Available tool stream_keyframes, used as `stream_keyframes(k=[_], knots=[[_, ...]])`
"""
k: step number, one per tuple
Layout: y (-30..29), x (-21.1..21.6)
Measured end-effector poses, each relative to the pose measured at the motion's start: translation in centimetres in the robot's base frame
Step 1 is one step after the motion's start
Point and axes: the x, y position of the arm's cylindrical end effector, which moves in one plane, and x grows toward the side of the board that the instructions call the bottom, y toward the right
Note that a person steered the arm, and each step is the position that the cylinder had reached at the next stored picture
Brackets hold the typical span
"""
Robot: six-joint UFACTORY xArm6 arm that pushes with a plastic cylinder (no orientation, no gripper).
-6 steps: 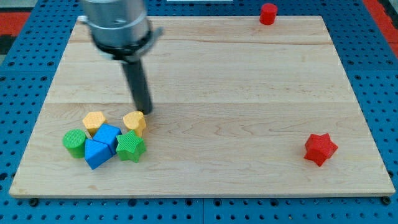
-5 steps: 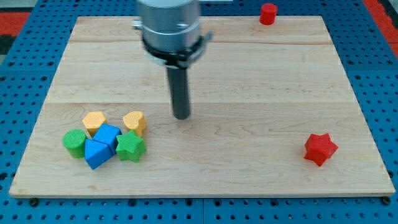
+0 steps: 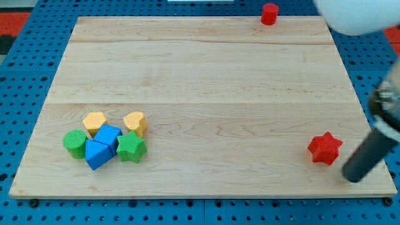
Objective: Move the red star towards center
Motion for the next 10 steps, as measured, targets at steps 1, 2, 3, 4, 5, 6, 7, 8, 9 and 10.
stream_keyframes(k=[1,2,3,4,5,6,7,8,9,10], knots=[[4.3,-1.5],[-0.4,-3.0],[-7.8,-3.9],[-11.4,-5.6],[-8.5,-8.7],[-14.3,-8.9],[-21.9,-9.2],[-22.3,-11.5],[-20.7,-16.1],[-24.9,-17.0]])
